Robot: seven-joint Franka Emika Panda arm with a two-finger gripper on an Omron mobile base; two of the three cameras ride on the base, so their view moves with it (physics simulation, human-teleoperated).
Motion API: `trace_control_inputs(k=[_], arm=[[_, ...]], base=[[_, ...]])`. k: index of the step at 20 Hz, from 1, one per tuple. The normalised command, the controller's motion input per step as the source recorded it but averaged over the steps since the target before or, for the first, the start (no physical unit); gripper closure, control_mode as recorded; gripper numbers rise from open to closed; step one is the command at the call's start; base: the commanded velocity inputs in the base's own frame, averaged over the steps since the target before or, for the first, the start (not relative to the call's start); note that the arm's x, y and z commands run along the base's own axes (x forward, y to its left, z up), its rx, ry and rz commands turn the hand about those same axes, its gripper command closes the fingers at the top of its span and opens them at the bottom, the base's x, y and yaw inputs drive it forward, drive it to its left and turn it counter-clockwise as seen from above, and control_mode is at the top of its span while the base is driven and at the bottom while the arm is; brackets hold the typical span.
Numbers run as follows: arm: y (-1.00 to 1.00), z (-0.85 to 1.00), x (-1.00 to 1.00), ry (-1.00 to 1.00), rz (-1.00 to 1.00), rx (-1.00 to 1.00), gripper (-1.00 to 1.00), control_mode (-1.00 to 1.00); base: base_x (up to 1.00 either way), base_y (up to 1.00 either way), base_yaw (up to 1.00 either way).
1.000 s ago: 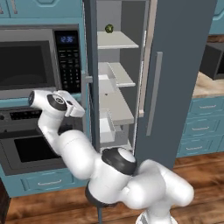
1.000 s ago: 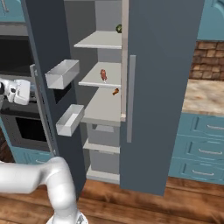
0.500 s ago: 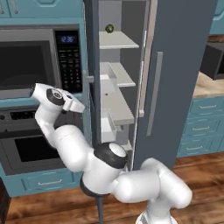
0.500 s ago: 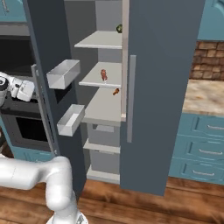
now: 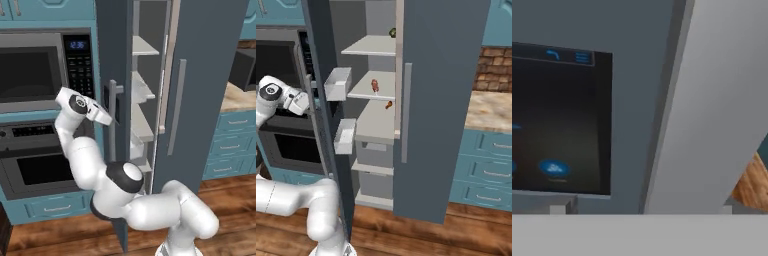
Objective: Store the kebab skewer in the freezer for long-term storage. Close the freezer door after placing the cooked food.
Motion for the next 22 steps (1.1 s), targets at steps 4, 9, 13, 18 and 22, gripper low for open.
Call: trace_control_inputs(k=[4,9,13,18,22], arm=[[-1.0,0.0,0.0,0.0,0.16,0.14,-1.0,-1.0],[-1.0,0.01,0.06,0.0,0.37,0.14,-1.0,-1.0],[-1.0,0.01,0.24,0.0,0.29,0.02,-1.0,-1.0],[-0.91,0.09,0.43,0.07,0.21,0.09,-1.0,-1.0],[-0.64,0.2,0.76,0.19,0.16,0.14,-1.0,-1.0]], base=[[0.0,0.0,0.0],[0.0,0.0,0.0],[0.0,0.0,0.0],[0.0,0.0,0.0],[0.0,0.0,0.0]])
